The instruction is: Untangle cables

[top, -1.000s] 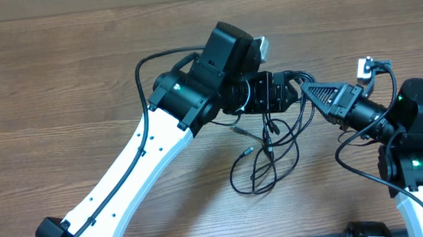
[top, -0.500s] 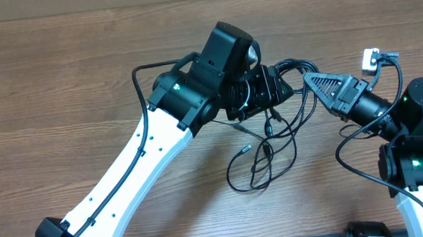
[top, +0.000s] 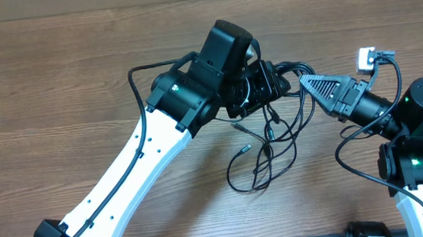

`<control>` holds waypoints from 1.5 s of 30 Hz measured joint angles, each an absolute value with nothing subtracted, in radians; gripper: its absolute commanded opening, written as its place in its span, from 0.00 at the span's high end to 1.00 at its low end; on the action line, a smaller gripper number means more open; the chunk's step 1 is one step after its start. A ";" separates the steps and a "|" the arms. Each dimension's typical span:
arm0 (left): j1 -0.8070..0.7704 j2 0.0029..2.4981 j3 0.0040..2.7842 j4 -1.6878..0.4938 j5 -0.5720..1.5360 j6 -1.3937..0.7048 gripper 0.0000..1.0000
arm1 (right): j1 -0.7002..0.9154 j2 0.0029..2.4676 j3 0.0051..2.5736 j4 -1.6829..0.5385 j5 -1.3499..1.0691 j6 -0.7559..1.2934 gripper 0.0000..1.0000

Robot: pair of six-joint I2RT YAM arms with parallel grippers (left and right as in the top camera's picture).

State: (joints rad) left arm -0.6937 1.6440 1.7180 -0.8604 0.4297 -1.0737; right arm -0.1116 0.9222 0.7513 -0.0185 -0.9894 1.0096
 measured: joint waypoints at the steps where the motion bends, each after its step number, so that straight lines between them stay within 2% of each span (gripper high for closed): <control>1: -0.694 1.644 1.718 -0.860 0.430 -1.102 0.48 | -0.112 0.922 0.751 -0.003 -0.991 1.017 0.96; 9: -0.719 1.644 1.718 -0.813 0.429 -1.263 0.58 | -0.112 0.922 0.751 0.044 -0.999 1.061 0.96; 11: -0.738 1.644 1.718 -0.799 0.424 -1.285 0.67 | -0.112 0.922 0.751 0.044 -1.007 1.066 0.96; 12: -0.740 1.644 1.718 -0.797 0.422 -1.290 0.74 | -0.112 0.922 0.751 0.043 -1.013 1.069 0.96; 13: -0.740 1.644 1.718 -0.797 0.421 -1.293 0.88 | -0.111 0.922 0.751 0.044 -1.018 1.070 0.96; 14: -0.739 1.644 1.718 -0.796 0.413 -1.301 0.95 | -0.112 0.922 0.751 0.044 -1.021 1.069 0.96; 23: -0.739 1.644 1.723 -0.792 0.373 -1.250 0.96 | -0.111 0.922 0.751 0.022 -1.029 1.061 0.95; 25: -0.740 1.644 1.723 -0.794 0.355 -1.189 0.96 | -0.112 0.922 0.751 -0.011 -1.031 1.034 0.52; 28: -0.740 1.644 1.723 -0.796 0.328 -1.051 0.96 | -0.111 0.921 0.752 -0.115 -1.033 0.958 0.22; 30: -0.740 1.644 1.723 -0.796 0.314 -0.933 0.96 | -0.112 0.922 0.752 -0.176 -1.032 0.892 0.16; 32: -0.740 1.644 1.723 -0.832 0.300 -0.683 0.96 | -0.112 0.921 0.754 -0.346 -1.035 0.720 0.16; 37: -0.740 1.644 1.723 -0.943 0.282 -0.326 0.96 | -0.111 0.921 0.750 -0.542 -1.023 0.422 0.16; 45: -0.740 1.644 1.723 -1.034 0.209 -0.118 0.96 | -0.111 0.921 0.750 -0.530 -1.025 0.284 0.29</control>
State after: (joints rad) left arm -0.7403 1.6440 1.7233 -1.0336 0.2089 -0.1181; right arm -0.1112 0.9211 0.7498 -0.5297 -1.0252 0.2844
